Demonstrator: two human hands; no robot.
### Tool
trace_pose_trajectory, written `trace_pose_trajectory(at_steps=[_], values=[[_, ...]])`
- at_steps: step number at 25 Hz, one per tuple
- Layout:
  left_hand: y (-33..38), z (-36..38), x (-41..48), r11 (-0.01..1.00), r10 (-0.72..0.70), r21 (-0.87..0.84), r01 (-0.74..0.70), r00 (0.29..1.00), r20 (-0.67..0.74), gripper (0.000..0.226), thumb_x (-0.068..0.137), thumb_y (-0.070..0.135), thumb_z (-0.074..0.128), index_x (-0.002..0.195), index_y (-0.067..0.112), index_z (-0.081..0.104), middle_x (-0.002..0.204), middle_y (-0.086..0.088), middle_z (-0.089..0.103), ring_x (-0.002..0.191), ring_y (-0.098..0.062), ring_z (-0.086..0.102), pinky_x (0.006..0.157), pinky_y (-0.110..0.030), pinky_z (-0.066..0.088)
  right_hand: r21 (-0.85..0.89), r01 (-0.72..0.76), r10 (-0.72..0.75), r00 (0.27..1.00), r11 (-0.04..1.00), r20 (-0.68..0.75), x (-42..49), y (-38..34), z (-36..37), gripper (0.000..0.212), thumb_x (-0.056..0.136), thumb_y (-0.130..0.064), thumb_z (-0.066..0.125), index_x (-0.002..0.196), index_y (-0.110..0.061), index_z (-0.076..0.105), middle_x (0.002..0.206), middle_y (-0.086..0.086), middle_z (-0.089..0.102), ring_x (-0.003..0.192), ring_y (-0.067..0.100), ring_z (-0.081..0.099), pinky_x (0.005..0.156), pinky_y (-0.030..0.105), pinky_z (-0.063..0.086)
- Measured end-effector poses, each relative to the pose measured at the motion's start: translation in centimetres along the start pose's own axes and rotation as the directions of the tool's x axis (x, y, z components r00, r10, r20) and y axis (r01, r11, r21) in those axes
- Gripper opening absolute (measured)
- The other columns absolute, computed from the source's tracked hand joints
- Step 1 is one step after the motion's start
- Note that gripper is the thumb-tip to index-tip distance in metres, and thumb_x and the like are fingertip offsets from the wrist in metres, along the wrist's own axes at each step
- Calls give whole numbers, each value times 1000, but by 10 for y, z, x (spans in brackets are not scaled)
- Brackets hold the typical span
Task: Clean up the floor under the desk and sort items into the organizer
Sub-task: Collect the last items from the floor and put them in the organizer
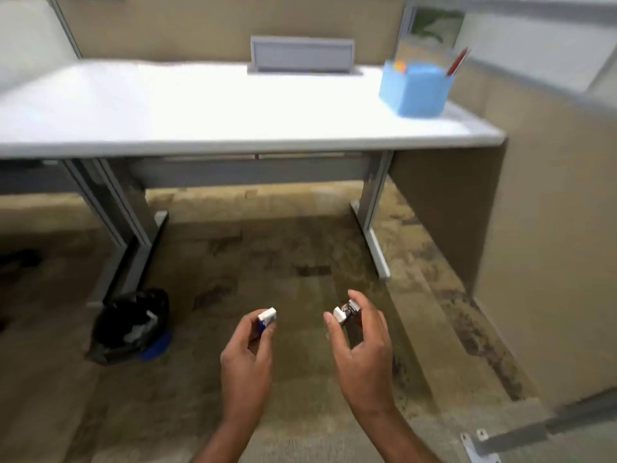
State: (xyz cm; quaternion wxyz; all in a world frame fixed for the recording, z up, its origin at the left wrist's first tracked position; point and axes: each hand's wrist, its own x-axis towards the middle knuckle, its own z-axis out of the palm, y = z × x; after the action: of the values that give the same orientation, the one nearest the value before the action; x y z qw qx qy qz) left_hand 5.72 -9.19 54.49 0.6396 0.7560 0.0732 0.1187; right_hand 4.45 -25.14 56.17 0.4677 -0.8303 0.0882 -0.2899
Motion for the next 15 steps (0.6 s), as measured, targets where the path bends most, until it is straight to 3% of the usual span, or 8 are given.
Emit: trace_pose_trajectory(at_steps=[5, 9, 12, 15], values=[[210, -5, 25, 982, 180, 41, -182, 983, 41, 17, 92, 18, 67, 101, 32, 70, 95, 13, 75, 90, -5, 71, 85, -27, 54, 87, 123, -117, 991, 989, -68, 96, -150, -97, 49, 81, -34, 78, 125, -25, 61, 108, -17, 62, 103, 1, 59, 92, 10, 42], [352, -9, 36, 954, 290, 57, -293, 955, 56, 9, 94, 28, 64, 101, 33, 66, 87, 13, 75, 80, -10, 71, 70, -22, 51, 167, 118, -109, 992, 979, -63, 158, -236, -159, 47, 79, -38, 78, 122, -33, 60, 106, -10, 68, 99, 3, 64, 90, 23, 52], [420, -5, 51, 936, 349, 16, -352, 932, 101, 10, 95, 25, 61, 104, 27, 64, 90, 16, 74, 81, -11, 71, 65, -19, 53, 179, 150, -151, 989, 972, -11, 197, -278, -185, 47, 80, -41, 75, 124, -33, 58, 112, -16, 65, 102, 3, 65, 92, 26, 56], [458, 18, 110, 928, 369, 10, -371, 924, 102, 12, 95, 27, 60, 107, 28, 62, 98, 18, 73, 94, -5, 70, 80, -20, 52, 152, 153, -156, 988, 976, 12, 264, -300, -179, 52, 82, -43, 73, 129, -33, 54, 118, -17, 61, 106, 7, 64, 93, 21, 55]])
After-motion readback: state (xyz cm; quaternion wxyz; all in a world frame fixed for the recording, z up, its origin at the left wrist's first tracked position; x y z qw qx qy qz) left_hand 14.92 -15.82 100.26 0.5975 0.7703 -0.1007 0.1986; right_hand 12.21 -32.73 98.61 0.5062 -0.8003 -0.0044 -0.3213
